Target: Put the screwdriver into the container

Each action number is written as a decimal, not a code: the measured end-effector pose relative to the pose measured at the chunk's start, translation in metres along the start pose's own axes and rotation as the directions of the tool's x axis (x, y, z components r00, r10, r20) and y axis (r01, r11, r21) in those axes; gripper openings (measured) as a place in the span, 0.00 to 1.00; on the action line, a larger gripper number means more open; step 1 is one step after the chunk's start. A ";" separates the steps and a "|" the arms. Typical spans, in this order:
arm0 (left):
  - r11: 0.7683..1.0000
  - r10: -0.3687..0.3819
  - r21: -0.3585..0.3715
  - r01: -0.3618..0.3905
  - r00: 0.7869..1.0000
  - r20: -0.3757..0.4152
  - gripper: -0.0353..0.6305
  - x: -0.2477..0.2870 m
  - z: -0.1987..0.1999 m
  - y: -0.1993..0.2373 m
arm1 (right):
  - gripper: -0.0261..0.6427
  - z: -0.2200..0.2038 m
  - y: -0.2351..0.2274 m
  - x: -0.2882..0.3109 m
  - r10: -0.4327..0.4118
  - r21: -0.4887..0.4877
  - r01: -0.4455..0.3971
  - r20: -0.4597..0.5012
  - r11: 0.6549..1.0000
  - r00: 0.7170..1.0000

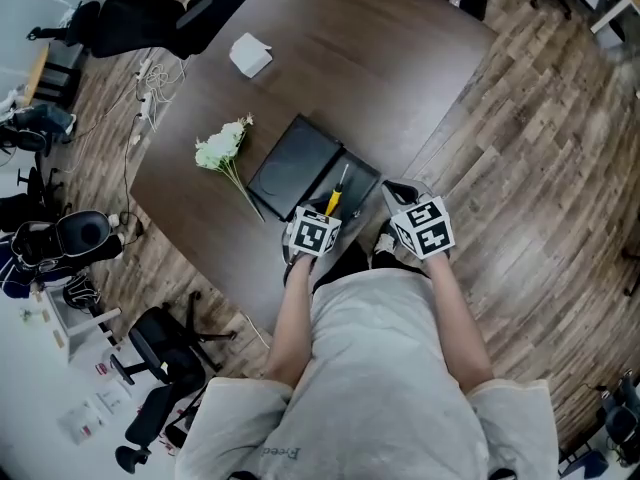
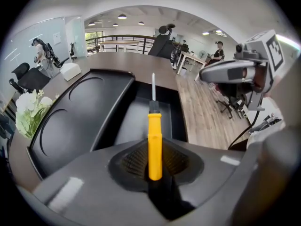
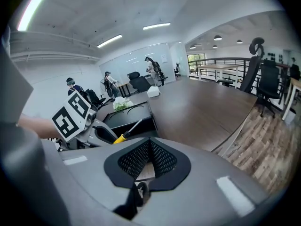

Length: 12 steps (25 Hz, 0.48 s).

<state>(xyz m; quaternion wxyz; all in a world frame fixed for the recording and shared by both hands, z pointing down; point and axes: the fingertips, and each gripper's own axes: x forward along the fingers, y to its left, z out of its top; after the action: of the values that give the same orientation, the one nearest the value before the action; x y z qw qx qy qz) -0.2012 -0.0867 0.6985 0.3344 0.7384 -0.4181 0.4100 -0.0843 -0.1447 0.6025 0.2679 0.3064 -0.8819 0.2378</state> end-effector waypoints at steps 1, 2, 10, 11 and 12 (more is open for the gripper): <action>1.000 0.001 -0.003 -0.001 1.000 -0.006 0.26 0.000 -0.001 0.000 | 0.04 0.001 -0.001 -0.001 -0.002 0.001 0.002 0.004 1.000 1.000; 1.000 0.003 -0.003 -0.003 1.000 -0.014 0.26 0.001 -0.002 0.001 | 0.04 0.002 -0.002 -0.002 -0.003 0.003 0.003 0.006 1.000 1.000; 1.000 0.014 0.014 -0.012 0.997 -0.077 0.26 0.013 -0.011 0.001 | 0.04 0.002 -0.005 -0.004 -0.002 0.003 0.002 0.007 1.000 1.000; 1.000 0.014 0.012 -0.013 0.997 -0.078 0.26 0.014 -0.012 0.002 | 0.04 0.002 -0.006 -0.005 -0.004 0.004 0.004 0.008 1.000 1.000; 1.000 0.015 0.012 -0.014 0.997 -0.081 0.26 0.015 -0.012 0.003 | 0.04 0.002 -0.007 -0.005 -0.006 0.007 0.006 0.009 1.000 1.000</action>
<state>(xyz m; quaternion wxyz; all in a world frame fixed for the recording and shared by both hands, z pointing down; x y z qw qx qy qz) -0.2029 -0.0831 0.7178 0.3440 0.7201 -0.4073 0.4442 -0.0768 -0.1491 0.5999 0.2636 0.3112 -0.8814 0.2384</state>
